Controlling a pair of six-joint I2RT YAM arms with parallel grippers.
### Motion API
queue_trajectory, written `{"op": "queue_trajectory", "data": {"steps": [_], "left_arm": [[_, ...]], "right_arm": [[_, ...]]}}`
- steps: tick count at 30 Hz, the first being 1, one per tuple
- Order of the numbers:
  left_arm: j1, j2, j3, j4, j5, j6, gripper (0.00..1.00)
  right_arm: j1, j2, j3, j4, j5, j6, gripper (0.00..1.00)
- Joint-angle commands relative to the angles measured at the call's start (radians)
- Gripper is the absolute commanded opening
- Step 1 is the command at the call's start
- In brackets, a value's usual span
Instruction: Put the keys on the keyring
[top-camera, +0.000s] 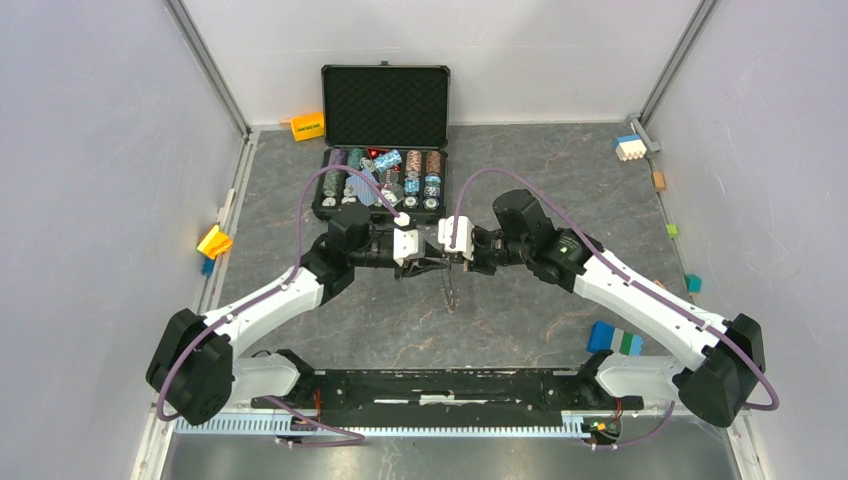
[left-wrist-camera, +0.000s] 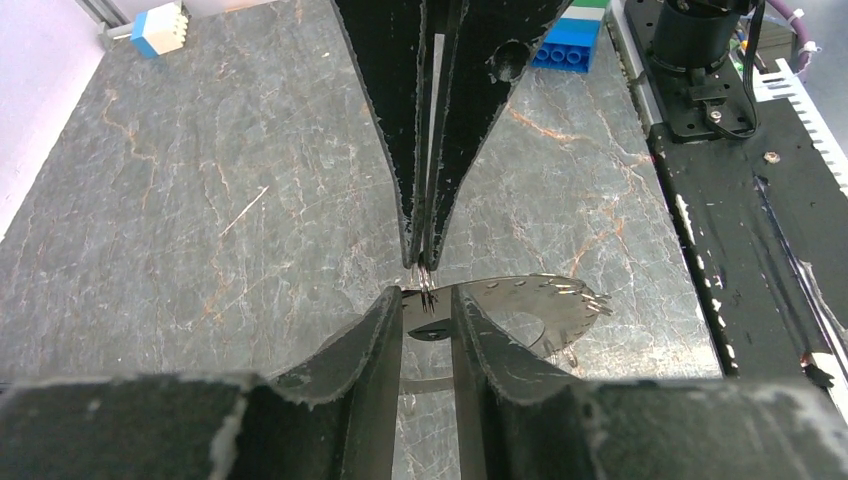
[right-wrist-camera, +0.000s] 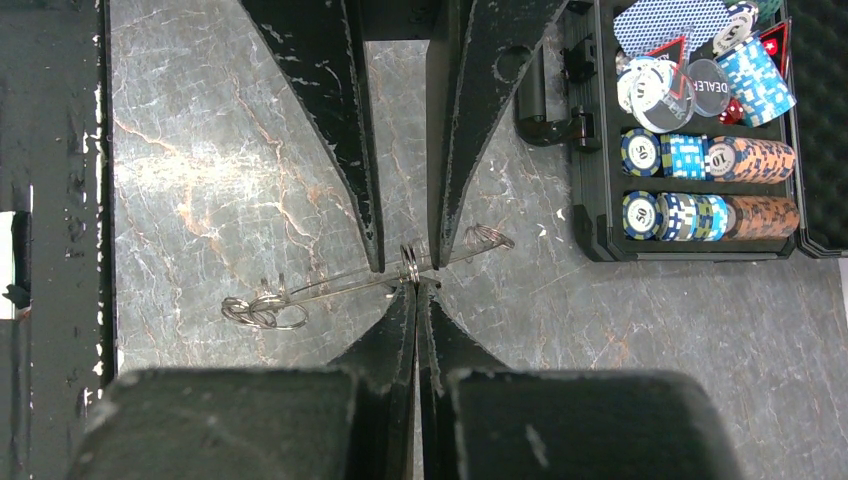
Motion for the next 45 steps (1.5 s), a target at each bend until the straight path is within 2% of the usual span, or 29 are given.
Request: {"op": "queue_trajectory", "data": {"steps": [1, 15, 17, 20, 22, 26, 30, 33, 40, 45], "left_arm": [[-0.006, 0.008, 0.027, 0.060, -0.001, -0.018, 0.30], [-0.008, 0.014, 0.027, 0.077, 0.000, -0.052, 0.23], [-0.008, 0.014, 0.028, 0.076, -0.001, -0.057, 0.17], [-0.008, 0.012, 0.024, 0.081, -0.003, -0.066, 0.03], [-0.008, 0.004, 0.011, 0.108, -0.012, -0.083, 0.02], [-0.002, -0.022, -0.042, 0.215, -0.018, -0.135, 0.02], [0.026, -0.029, -0.091, 0.374, 0.019, -0.263, 0.02], [0.042, -0.031, -0.125, 0.491, 0.043, -0.358, 0.02], [0.048, -0.011, -0.169, 0.688, 0.074, -0.527, 0.02], [0.048, 0.004, -0.175, 0.724, 0.081, -0.556, 0.02]], "right_arm": [[0.006, -0.005, 0.026, 0.052, -0.021, 0.011, 0.00], [0.007, -0.005, 0.025, 0.053, -0.021, 0.014, 0.00], [0.007, -0.004, 0.025, 0.051, -0.021, 0.015, 0.00], [0.006, -0.006, 0.021, 0.051, -0.023, 0.016, 0.00], [0.007, -0.012, 0.018, 0.050, -0.021, 0.015, 0.01], [0.004, -0.040, -0.008, 0.065, -0.012, 0.016, 0.18], [-0.014, -0.091, -0.048, 0.086, -0.034, 0.010, 0.37], [-0.033, -0.135, -0.094, 0.111, -0.056, -0.004, 0.45], [-0.046, -0.167, -0.146, 0.149, -0.101, -0.030, 0.48], [-0.045, -0.123, -0.112, 0.138, -0.119, -0.041, 0.47]]}}
